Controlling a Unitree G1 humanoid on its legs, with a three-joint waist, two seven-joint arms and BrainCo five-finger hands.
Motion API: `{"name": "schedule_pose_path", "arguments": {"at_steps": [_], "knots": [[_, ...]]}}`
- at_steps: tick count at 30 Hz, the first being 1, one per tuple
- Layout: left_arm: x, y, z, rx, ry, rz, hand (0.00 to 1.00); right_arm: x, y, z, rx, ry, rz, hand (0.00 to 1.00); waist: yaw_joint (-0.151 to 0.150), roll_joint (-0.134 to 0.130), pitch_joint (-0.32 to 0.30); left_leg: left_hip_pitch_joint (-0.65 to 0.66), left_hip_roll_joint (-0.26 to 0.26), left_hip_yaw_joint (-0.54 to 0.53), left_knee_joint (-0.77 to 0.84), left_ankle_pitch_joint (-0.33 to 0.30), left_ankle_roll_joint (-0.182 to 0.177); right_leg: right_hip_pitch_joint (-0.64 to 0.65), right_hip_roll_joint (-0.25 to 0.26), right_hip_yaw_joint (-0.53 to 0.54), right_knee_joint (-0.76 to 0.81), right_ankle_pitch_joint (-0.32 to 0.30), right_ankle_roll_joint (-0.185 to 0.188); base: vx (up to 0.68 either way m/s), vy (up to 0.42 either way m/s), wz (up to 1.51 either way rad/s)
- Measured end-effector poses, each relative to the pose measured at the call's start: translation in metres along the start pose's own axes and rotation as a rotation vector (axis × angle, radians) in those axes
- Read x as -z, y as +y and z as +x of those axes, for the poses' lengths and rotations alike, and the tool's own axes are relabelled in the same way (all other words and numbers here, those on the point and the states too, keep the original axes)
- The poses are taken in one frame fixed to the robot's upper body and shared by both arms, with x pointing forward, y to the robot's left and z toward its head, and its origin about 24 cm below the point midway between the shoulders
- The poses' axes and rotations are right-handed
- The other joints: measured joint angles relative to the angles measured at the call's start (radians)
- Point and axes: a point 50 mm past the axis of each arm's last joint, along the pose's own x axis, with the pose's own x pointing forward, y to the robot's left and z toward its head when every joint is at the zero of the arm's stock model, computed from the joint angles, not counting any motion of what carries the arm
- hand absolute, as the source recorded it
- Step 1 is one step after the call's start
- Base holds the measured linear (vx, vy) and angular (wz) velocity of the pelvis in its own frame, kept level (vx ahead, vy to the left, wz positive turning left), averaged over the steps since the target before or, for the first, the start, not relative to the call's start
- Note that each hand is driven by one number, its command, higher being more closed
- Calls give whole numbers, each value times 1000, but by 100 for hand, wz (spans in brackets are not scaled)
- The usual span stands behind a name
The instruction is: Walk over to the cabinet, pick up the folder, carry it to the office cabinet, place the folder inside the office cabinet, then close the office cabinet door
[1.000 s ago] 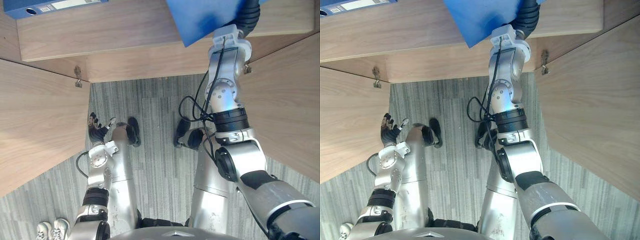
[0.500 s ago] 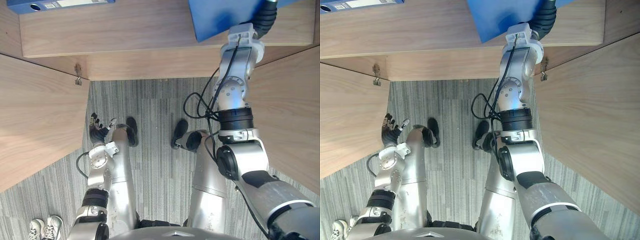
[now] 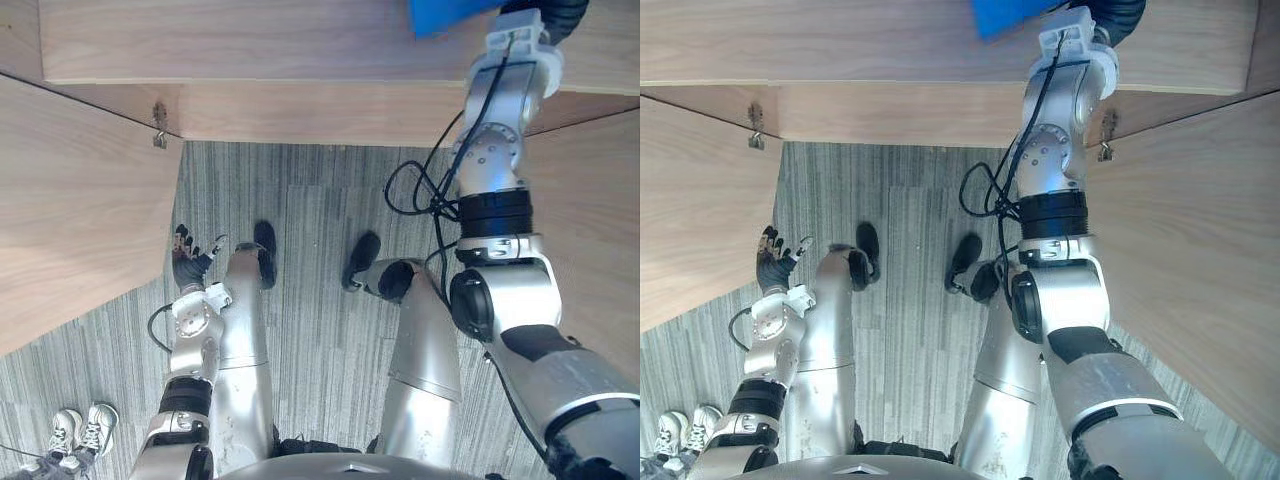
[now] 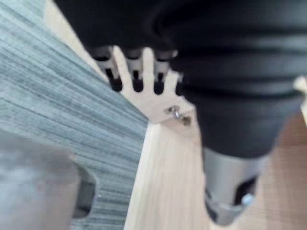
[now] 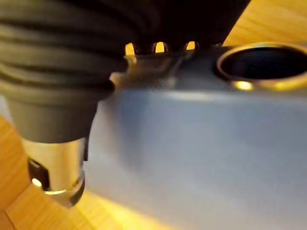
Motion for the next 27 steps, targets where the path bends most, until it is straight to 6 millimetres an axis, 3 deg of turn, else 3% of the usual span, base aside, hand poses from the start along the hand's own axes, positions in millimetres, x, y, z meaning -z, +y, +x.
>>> {"name": "schedule_pose_path", "arguments": {"at_steps": [19, 25, 27], "knots": [[2, 4, -1, 14, 8, 14, 0, 10, -6, 3, 29, 40, -37, 0, -9, 0, 0, -12, 0, -11, -3, 9, -6, -2, -3, -17, -1, -5, -1, -19, 5, 2], [2, 9, -1, 7, 7, 30, 0, 10, -2, 4, -67, 56, -201, 0, -23, 0, 0, -12, 1, -11, -5, 9, -5, 0, -1, -17, -8, -3, -4, 0, 0, 0], [3, 13, -1, 0, 8, 37, 0, 8, 1, 5, -148, 54, -356, 0, -34, 0, 0, -11, 4, -10, -8, 9, -5, 2, 4, -17, -18, 3, -5, -18, 29, -6]]}}
